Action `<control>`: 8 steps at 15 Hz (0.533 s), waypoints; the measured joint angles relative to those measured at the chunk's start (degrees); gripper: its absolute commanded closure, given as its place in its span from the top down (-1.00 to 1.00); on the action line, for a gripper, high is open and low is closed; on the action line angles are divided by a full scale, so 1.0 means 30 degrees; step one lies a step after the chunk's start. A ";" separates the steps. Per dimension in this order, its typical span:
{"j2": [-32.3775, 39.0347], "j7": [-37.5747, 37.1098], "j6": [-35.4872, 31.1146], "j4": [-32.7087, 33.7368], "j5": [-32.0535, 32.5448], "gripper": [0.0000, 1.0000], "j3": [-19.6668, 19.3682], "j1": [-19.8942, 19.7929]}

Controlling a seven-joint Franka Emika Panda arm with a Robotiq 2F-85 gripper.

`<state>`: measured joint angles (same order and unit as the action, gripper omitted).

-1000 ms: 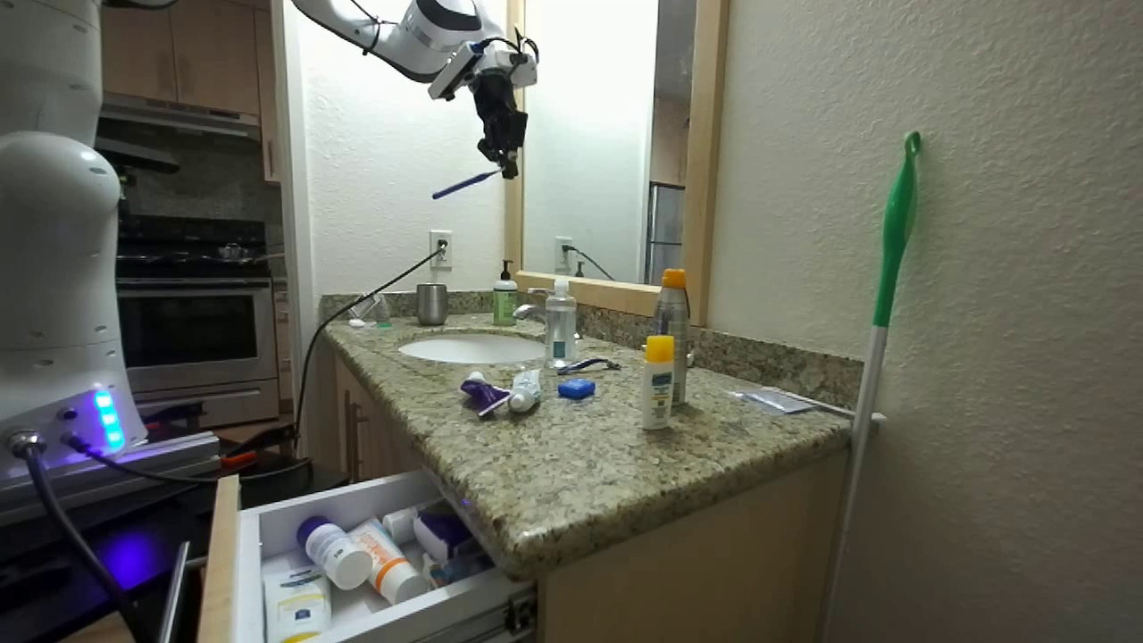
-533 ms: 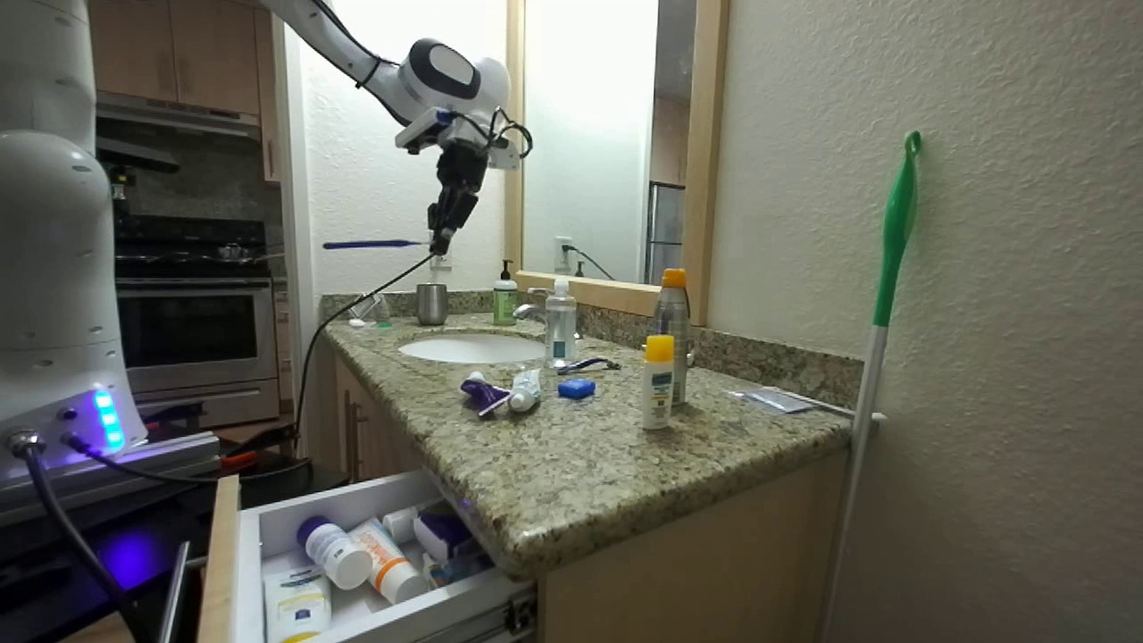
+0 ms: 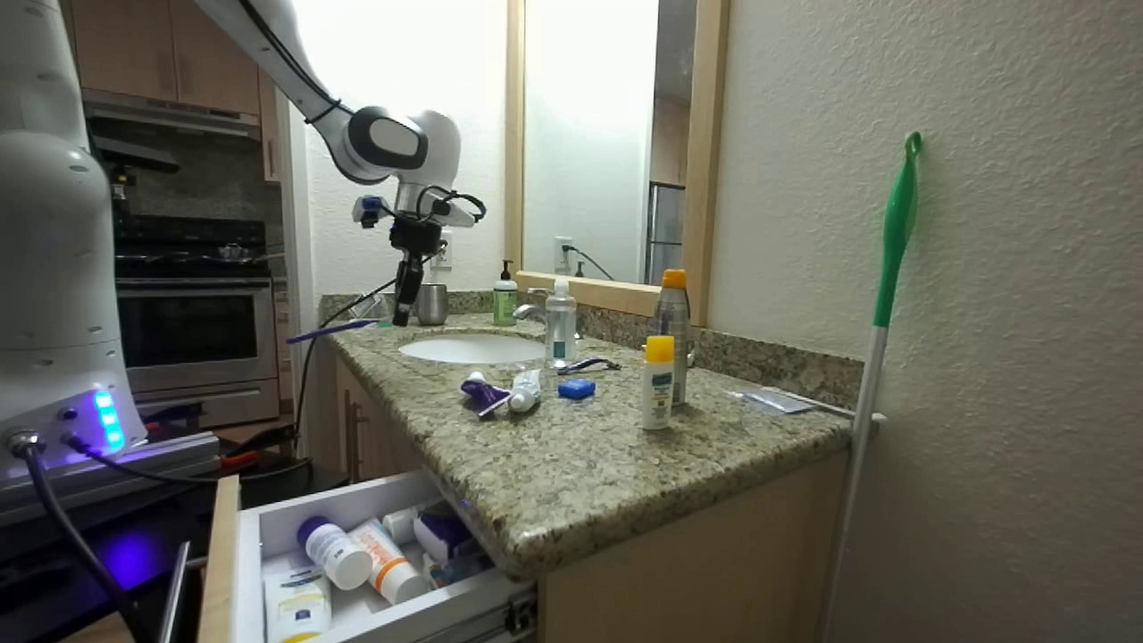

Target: Move the purple tube of tooth paste to the right, move the blue object to the right, move the white tube to the right, remove the toothbrush from the silver cup and place it on the right side of the counter

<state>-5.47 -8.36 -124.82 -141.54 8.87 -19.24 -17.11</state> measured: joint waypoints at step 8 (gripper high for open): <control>-0.0323 -0.7495 -0.5805 -0.0609 0.6640 -0.95 -0.0297 -0.1958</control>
<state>-6.44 -30.85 -142.23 -143.36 28.79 -20.13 -22.98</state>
